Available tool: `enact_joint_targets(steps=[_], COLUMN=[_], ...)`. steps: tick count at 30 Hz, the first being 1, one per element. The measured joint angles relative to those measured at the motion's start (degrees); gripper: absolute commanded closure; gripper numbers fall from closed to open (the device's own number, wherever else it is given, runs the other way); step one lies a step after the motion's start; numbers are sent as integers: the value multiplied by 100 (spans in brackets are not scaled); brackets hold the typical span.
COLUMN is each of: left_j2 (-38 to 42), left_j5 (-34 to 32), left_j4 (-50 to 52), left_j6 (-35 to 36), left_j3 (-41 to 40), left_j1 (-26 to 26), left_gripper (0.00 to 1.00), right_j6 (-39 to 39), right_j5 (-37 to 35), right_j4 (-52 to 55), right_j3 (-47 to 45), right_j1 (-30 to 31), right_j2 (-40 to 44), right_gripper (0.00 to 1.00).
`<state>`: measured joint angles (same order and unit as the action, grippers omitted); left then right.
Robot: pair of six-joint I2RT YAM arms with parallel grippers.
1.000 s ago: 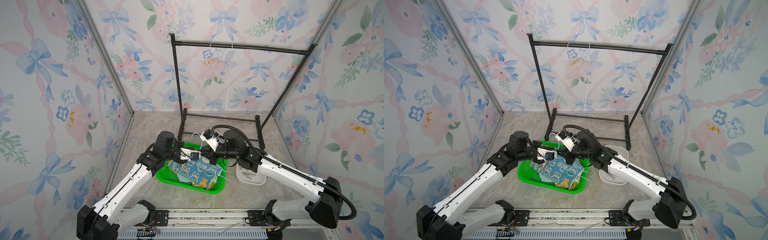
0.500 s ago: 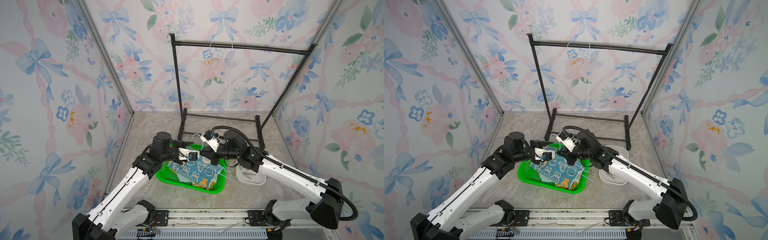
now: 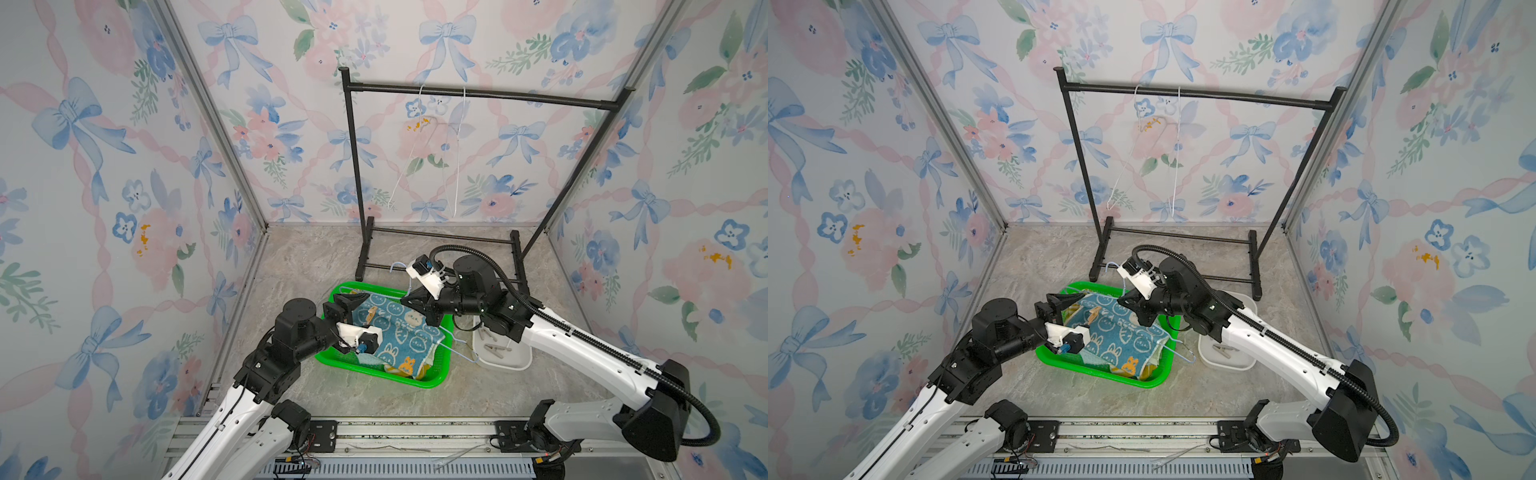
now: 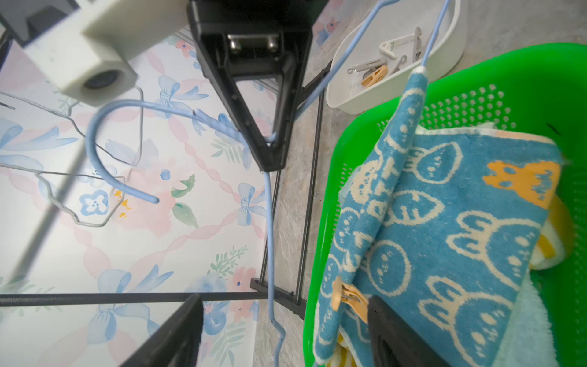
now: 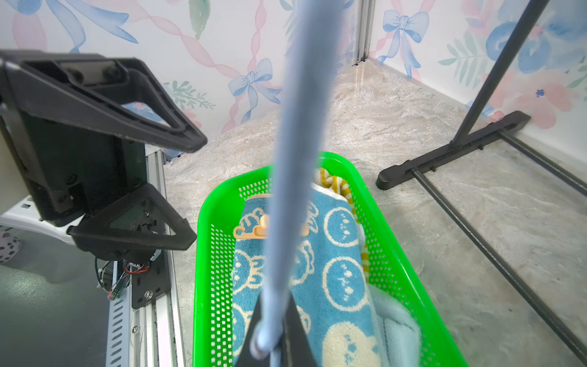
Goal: Remove the clothespins securing towels to the hanger
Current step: Remove the clothespin from the hanger.
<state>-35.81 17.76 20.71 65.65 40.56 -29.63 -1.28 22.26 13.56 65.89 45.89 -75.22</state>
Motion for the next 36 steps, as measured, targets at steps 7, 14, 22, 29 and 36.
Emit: enact_joint_targets(steps=[7,14,22,29,36], left_j2=[262,-269,-1084,-1351,-1561], left_j5=[-179,-457,-925,-1165,-1394], left_j4=[330,389,422,313,249], left_j6=[216,472,640,645,654], left_j3=[-291,-354,-201,-125,-55], left_j1=[-50,-175,-297,-297,-297], left_gripper=[18,22,25,37,51], right_j6=[-87,-109,-131,-151,-175], right_j5=[120,199,286,321,358], right_j4=[-4,-4,-9,-11,-13], right_j3=[0,0,0,-26,-46], right_j1=[-22,-22,-22,-46,-96], right_j2=[0,0,0,39,98], right_gripper=[100,100,100,100,100])
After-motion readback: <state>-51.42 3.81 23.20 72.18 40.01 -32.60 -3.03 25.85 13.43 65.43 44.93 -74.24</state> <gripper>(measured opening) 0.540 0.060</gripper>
